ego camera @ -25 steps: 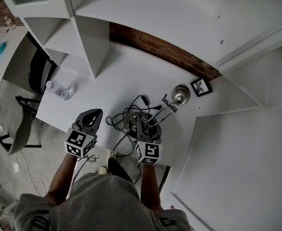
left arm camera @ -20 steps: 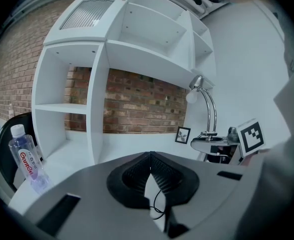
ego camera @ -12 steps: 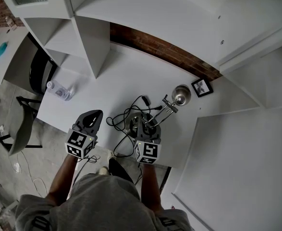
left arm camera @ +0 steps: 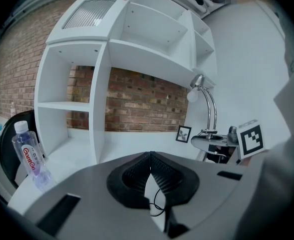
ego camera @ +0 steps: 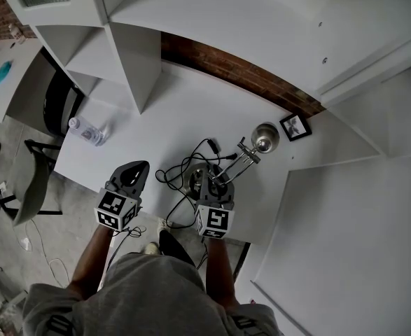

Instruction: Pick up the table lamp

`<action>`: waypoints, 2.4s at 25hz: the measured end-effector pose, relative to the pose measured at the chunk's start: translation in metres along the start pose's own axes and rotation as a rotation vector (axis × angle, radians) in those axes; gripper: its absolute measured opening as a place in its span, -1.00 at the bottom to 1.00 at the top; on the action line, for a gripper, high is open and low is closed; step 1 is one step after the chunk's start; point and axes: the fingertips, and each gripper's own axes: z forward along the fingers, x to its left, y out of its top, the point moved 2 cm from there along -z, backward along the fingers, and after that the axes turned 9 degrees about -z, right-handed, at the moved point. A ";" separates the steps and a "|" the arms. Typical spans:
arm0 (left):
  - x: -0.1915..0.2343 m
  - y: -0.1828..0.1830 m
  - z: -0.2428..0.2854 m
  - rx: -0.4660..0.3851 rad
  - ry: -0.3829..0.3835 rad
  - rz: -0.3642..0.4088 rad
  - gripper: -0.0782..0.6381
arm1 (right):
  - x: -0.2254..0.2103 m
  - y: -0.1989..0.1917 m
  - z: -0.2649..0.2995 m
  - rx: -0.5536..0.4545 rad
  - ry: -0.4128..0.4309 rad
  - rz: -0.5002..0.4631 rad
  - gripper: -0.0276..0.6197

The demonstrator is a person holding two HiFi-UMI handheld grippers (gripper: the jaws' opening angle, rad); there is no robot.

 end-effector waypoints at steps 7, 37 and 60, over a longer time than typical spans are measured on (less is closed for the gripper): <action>-0.001 0.000 -0.002 0.001 0.000 0.004 -0.77 | 0.001 0.001 -0.001 -0.019 -0.002 -0.032 -0.68; 0.010 -0.002 -0.017 -0.009 0.018 -0.016 -0.77 | -0.007 0.006 -0.001 -0.025 0.029 -0.068 -0.73; 0.008 0.007 -0.023 -0.046 -0.008 -0.014 -0.77 | -0.021 0.041 -0.028 -0.081 -0.010 -0.013 -0.74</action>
